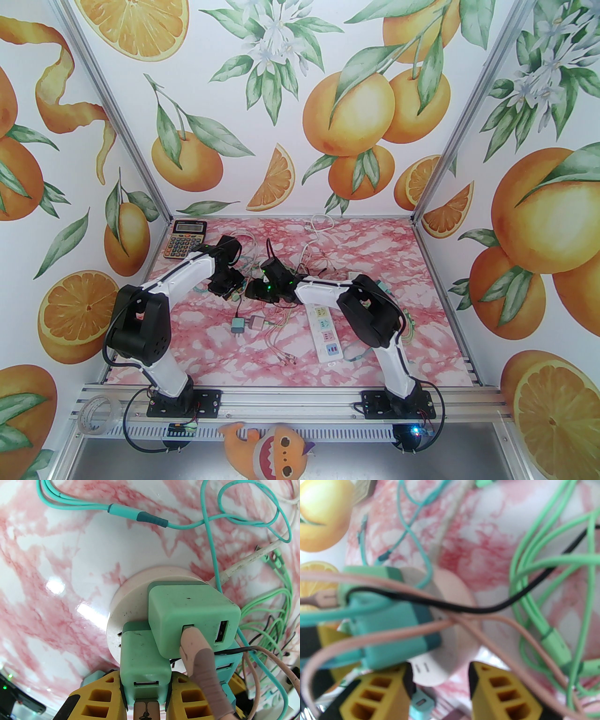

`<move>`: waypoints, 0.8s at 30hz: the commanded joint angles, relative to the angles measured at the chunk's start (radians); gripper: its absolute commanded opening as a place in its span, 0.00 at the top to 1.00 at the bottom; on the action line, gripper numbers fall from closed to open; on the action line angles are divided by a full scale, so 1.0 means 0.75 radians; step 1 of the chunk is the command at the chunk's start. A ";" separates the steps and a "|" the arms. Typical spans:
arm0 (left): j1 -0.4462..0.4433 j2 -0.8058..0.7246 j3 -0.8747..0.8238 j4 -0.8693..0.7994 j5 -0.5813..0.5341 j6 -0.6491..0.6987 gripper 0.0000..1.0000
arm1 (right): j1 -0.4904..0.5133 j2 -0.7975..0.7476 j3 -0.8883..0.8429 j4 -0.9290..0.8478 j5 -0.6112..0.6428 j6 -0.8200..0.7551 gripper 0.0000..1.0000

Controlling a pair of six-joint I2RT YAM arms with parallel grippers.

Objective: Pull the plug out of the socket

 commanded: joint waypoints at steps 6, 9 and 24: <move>0.000 0.040 0.042 0.049 0.077 -0.074 0.98 | 0.025 0.053 -0.088 0.231 -0.024 0.155 0.50; -0.004 0.047 0.047 0.047 0.080 -0.073 0.98 | 0.031 0.067 -0.091 0.283 -0.018 0.197 0.45; -0.009 0.112 0.175 -0.080 0.102 0.004 0.98 | 0.064 0.188 0.003 -0.264 0.241 0.131 0.65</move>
